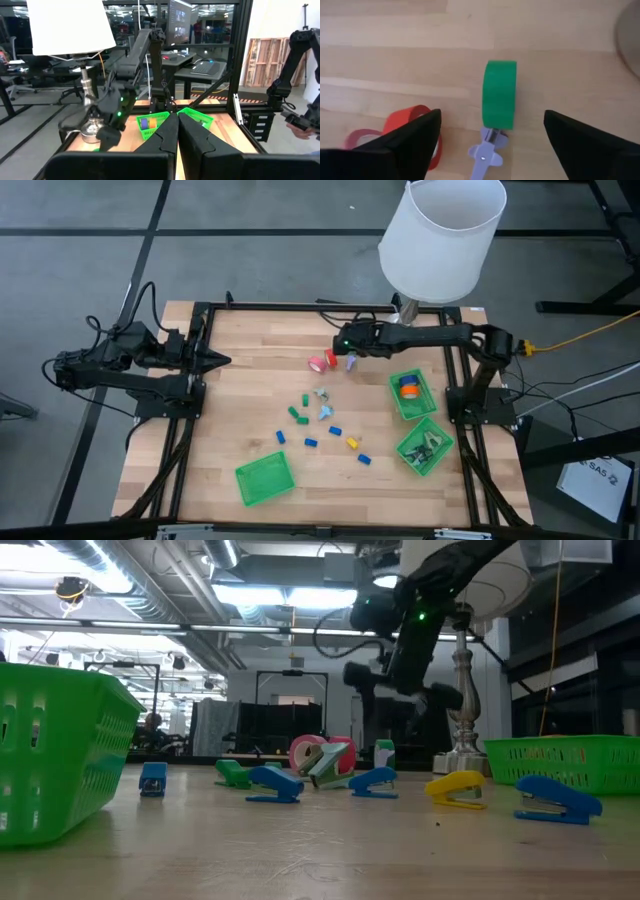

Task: Pick and place Stapler, Stapler remover, tape
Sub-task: Put the green tape into the top right green bin

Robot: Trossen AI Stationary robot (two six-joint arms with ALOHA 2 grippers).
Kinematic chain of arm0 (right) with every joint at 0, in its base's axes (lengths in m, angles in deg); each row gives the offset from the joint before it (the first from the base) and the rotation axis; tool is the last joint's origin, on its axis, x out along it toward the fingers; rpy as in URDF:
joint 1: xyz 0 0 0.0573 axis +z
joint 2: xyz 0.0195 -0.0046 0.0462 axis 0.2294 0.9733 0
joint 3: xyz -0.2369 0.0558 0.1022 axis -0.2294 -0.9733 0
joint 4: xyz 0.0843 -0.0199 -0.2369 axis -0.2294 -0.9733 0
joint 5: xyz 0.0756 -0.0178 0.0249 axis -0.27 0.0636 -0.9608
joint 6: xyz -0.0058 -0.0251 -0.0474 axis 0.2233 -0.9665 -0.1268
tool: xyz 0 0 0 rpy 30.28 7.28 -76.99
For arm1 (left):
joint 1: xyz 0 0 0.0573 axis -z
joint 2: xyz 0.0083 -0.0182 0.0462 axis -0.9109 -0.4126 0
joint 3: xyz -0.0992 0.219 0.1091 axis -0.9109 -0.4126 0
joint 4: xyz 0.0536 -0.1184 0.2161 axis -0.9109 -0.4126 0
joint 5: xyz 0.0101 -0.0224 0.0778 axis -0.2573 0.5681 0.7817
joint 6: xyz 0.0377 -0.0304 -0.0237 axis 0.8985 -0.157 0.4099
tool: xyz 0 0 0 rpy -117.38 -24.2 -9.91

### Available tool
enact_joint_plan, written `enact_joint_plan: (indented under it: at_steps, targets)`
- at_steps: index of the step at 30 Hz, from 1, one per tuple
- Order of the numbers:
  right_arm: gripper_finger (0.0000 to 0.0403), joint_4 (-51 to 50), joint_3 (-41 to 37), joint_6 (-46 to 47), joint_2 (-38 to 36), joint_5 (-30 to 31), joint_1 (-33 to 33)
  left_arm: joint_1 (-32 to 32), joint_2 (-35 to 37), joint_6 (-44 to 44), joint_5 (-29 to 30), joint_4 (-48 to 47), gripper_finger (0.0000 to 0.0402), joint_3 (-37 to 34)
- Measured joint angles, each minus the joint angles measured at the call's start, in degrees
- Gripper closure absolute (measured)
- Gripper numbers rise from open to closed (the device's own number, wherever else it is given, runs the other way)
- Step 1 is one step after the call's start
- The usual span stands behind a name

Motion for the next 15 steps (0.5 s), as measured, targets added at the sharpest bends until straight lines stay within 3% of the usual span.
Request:
enact_joint_plan:
  at_steps: [15]
  targets:
    - [0.0050,3.0,0.0,3.0,6.2,0.2,-2.7,0.0,0.0,0.0,0.0,0.0,0.0396,0.0]
